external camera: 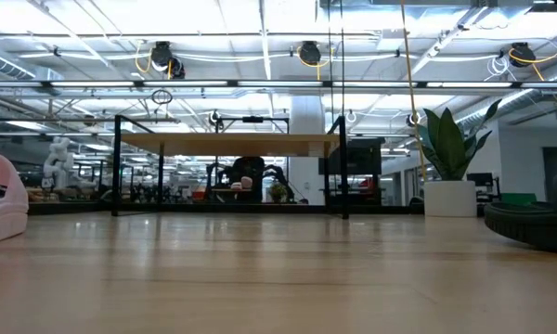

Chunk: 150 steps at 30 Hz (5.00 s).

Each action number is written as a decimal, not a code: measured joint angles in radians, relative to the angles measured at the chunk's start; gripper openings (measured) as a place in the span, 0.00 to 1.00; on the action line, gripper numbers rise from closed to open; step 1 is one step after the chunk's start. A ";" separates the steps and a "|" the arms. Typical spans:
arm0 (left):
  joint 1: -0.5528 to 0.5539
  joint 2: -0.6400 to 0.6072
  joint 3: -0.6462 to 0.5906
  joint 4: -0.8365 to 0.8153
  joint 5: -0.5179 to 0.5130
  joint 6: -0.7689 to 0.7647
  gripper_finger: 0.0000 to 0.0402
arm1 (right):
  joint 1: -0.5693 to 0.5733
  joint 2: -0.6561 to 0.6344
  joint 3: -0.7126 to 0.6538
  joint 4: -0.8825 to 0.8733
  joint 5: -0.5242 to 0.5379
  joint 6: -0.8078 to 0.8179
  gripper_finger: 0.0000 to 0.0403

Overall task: Pick and place slides into the shelf
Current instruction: Put the left pink slipper on the shelf

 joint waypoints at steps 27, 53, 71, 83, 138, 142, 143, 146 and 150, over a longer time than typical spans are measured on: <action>0.003 0.581 0.510 -0.692 0.054 -0.449 0.26 | 0.000 -0.039 0.000 -0.001 -0.001 -0.029 0.32; 0.050 0.581 0.510 -0.540 0.042 -0.350 0.26 | -0.002 -0.061 0.000 -0.054 -0.004 -0.044 0.32; -0.049 0.580 0.510 -0.720 0.289 -0.596 0.26 | -0.002 -0.061 0.000 -0.126 -0.001 -0.145 0.32; -0.059 0.665 0.509 -0.724 0.357 -0.570 0.26 | -0.002 -0.061 0.000 -0.126 0.004 -0.209 0.32; -0.025 0.782 0.321 -0.918 0.396 -0.364 0.26 | -0.002 -0.061 0.000 -0.125 0.084 -0.209 0.32; -0.025 0.782 0.306 -0.917 0.396 -0.352 0.26 | -0.002 -0.061 0.000 -0.125 0.084 -0.209 0.32; -0.025 0.782 0.303 -0.917 0.396 -0.352 0.26 | -0.002 -0.061 0.000 -0.125 0.084 -0.209 0.32; -0.025 0.782 0.287 -0.914 0.395 -0.352 0.26 | -0.002 -0.061 0.000 -0.125 0.084 -0.210 0.32; -0.025 0.782 0.255 -0.861 0.396 -0.331 0.26 | -0.002 -0.061 0.000 -0.124 0.084 -0.210 0.32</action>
